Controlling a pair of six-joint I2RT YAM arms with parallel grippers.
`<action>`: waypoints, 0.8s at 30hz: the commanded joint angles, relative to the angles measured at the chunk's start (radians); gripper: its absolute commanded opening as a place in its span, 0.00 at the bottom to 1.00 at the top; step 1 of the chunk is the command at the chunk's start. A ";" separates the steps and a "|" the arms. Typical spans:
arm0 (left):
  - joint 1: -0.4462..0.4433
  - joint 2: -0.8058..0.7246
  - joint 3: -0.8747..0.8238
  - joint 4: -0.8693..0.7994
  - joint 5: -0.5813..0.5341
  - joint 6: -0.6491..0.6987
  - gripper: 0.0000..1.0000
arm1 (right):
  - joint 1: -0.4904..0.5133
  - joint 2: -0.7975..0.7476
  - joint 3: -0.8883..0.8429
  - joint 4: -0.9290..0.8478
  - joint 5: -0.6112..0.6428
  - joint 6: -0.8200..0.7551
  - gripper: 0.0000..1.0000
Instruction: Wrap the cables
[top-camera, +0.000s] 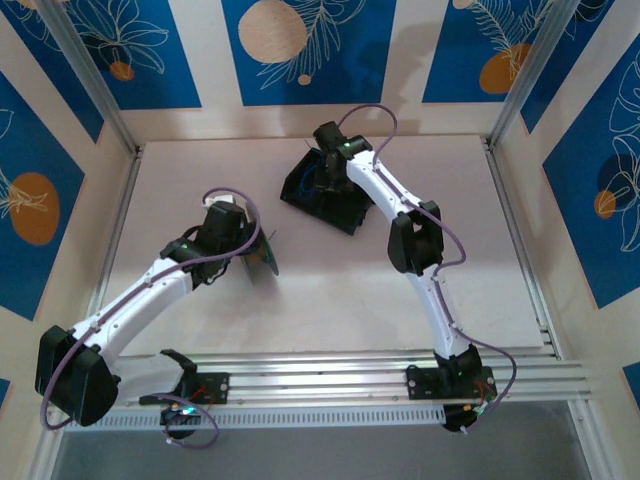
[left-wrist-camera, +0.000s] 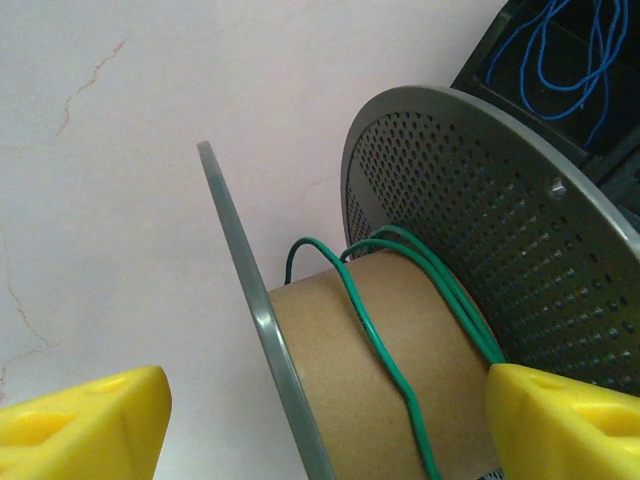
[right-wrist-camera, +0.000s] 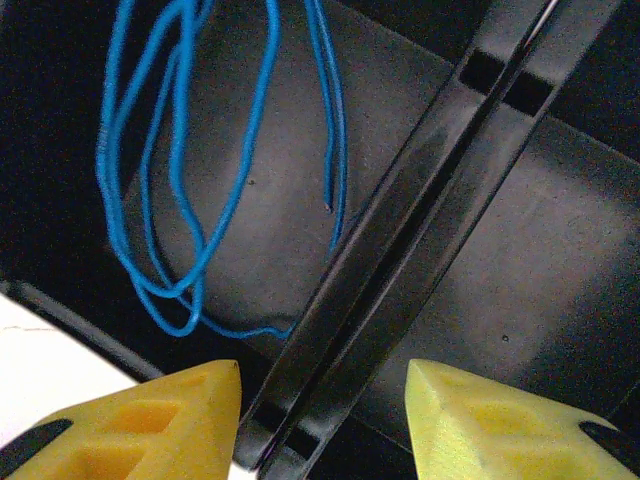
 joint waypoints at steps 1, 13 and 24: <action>0.013 0.001 0.034 0.004 0.015 0.022 0.81 | -0.008 0.056 0.016 -0.034 0.004 0.018 0.46; 0.016 -0.026 0.035 0.002 0.027 0.036 0.81 | -0.049 -0.169 -0.334 0.070 0.094 -0.116 0.23; 0.016 -0.018 0.045 0.018 0.063 0.045 0.81 | -0.109 -0.475 -0.675 0.223 0.014 -0.253 0.42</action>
